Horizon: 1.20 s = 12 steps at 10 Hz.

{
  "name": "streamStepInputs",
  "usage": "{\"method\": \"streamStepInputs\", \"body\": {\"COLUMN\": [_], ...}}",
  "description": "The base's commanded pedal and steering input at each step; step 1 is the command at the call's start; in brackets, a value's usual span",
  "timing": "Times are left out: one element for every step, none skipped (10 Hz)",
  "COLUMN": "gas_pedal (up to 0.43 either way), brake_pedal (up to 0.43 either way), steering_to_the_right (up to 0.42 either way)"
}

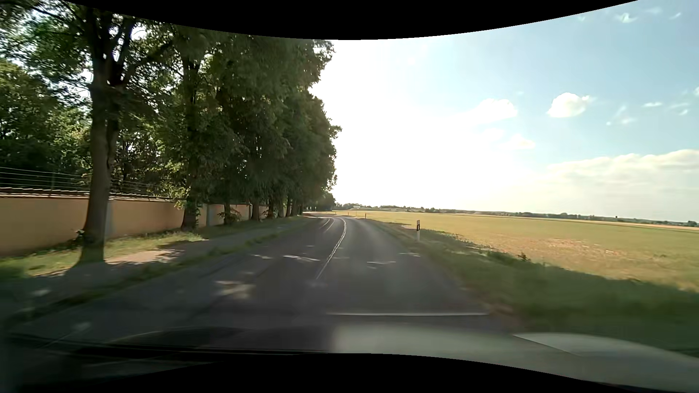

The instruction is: Follow the waypoints while adhering to traffic rules and regulations

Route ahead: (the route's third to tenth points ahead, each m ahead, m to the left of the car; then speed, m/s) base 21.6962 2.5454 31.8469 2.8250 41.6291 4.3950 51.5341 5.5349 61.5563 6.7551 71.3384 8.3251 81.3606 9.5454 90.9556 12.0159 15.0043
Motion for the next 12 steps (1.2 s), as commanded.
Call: {"method": "streamStepInputs", "body": {"gas_pedal": [0.059,0.059,0.059,0.059,0.059,0.059,0.059,0.059,0.059,0.059,0.059,0.059], "brake_pedal": [0.006,0.006,0.006,0.006,0.006,0.006,0.006,0.012,0.006,0.006,0.006,0.006], "steering_to_the_right": [-0.001,-0.004,-0.004,-0.004,-0.005,-0.005,-0.005,-0.007,-0.009,-0.009,-0.011,-0.012]}}
